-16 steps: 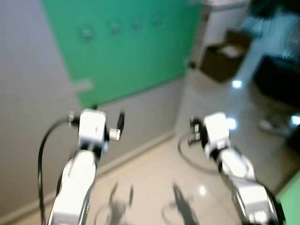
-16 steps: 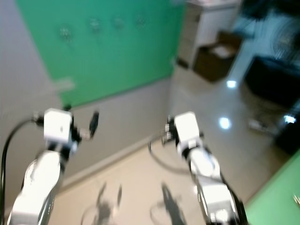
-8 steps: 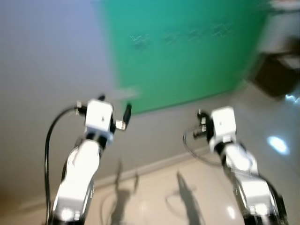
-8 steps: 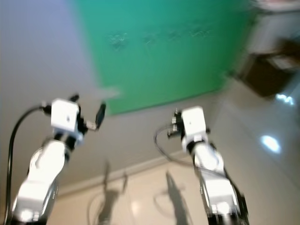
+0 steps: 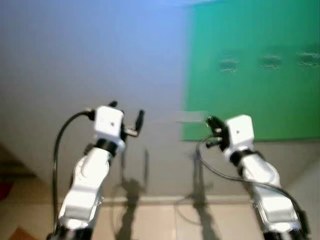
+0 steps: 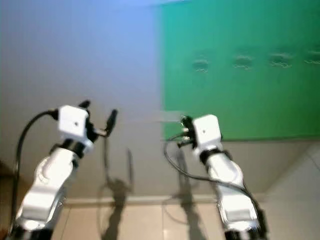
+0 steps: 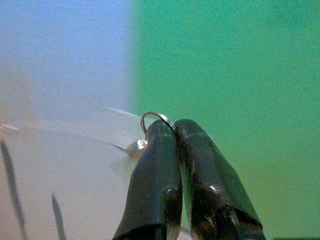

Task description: Hang keys on a hook

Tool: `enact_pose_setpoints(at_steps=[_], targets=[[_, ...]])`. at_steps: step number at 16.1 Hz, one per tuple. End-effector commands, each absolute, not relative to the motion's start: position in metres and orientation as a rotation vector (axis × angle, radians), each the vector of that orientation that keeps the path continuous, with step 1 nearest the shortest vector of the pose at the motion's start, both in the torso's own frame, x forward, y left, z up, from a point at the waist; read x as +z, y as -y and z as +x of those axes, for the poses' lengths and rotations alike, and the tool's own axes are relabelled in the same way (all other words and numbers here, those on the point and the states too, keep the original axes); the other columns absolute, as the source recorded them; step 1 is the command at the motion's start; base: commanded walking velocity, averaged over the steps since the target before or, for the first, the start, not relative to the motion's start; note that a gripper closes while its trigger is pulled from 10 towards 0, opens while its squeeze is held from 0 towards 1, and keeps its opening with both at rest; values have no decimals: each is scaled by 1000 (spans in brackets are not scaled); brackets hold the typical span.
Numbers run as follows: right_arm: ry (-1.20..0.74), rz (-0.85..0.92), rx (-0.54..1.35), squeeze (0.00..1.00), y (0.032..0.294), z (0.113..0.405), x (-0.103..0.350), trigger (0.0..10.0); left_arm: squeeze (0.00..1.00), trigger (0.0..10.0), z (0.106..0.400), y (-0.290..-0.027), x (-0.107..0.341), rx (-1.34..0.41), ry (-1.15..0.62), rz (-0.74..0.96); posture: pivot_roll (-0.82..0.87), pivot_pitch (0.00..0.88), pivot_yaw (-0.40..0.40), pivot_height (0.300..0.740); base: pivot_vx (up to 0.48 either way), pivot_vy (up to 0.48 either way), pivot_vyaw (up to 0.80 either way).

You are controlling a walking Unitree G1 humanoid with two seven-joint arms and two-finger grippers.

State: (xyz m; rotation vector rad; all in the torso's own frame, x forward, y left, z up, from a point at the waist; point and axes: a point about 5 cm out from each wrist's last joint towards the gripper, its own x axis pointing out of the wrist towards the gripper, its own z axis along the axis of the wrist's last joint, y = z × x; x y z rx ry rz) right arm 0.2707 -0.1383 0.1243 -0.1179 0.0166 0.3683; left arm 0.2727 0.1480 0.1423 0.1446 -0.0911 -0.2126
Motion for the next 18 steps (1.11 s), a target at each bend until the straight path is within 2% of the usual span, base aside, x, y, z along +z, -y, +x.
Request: enact_pose_setpoints(at_steps=[1, 4, 10, 13, 16, 18], targets=[[-1, -110, 375, 0, 141, 269, 128, 10000, 0, 10000, 275, -147, 142, -224, 86, 140, -43, 0, 50, 740, 0, 0, 0], [29, -108, 391, 0, 139, 268, 135, 10000, 0, 10000, 275, -144, 144, -226, 98, 129, -43, 0, 51, 740, 0, 0, 0], [106, -67, 498, 0, 123, 259, 154, 10000, 0, 10000, 273, -144, 144, -230, 98, 148, -38, 0, 43, 740, 0, -439, 0], [112, -85, 484, 0, 124, 261, 156, 10000, 0, 10000, 272, -143, 144, -229, 102, 145, -37, 0, 38, 740, 0, -465, 663], [141, -82, 526, 0, 121, 258, 166, 10000, 0, 10000, 273, -143, 145, -226, 108, 140, -38, 0, 39, 740, 0, -465, 0], [162, -72, 573, 0, 116, 256, 171, 10000, 0, 10000, 274, -146, 147, -207, 107, 109, -33, 0, 38, 740, 0, -139, 0]])
